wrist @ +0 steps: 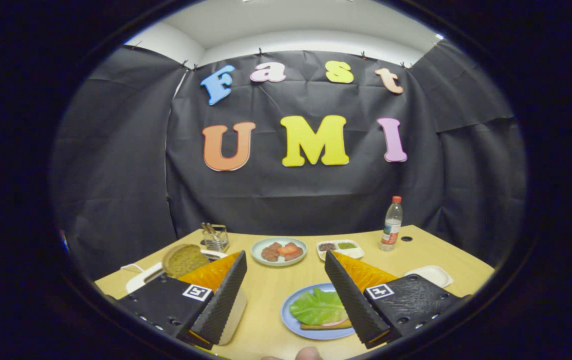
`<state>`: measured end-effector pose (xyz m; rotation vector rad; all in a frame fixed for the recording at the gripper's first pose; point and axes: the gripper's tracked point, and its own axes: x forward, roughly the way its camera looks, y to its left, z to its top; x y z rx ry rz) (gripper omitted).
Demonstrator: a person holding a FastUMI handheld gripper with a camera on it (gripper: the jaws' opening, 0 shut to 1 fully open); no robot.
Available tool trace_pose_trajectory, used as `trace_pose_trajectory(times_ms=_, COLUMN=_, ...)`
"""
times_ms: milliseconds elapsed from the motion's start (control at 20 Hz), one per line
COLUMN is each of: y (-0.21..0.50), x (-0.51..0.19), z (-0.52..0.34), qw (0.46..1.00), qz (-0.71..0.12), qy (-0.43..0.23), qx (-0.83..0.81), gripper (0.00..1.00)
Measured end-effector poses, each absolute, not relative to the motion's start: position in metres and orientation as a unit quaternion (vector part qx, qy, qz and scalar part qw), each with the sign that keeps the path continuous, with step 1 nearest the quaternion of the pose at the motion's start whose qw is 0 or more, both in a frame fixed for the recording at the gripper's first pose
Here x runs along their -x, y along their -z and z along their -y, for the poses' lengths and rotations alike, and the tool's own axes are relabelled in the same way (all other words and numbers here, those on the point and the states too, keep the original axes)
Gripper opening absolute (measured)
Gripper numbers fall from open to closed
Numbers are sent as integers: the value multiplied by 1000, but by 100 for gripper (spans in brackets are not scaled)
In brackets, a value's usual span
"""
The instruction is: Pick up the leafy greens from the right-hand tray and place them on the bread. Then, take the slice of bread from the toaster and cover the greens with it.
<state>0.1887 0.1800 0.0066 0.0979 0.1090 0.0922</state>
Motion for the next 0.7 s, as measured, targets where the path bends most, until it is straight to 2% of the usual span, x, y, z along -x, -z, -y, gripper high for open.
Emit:
trace_pose_trajectory(times_ms=250, y=-9, x=-176, z=-251, qw=994, qz=-60, qy=-76, qx=-51, gripper=96)
trace_pose_trajectory(times_ms=550, y=18, x=-185, z=-299, qw=991, qz=-109, qy=-70, qx=-33, gripper=96)
trace_pose_trajectory(times_ms=700, y=27, x=-195, z=-309, qw=990, qz=-121, qy=-67, qx=-18, gripper=90)
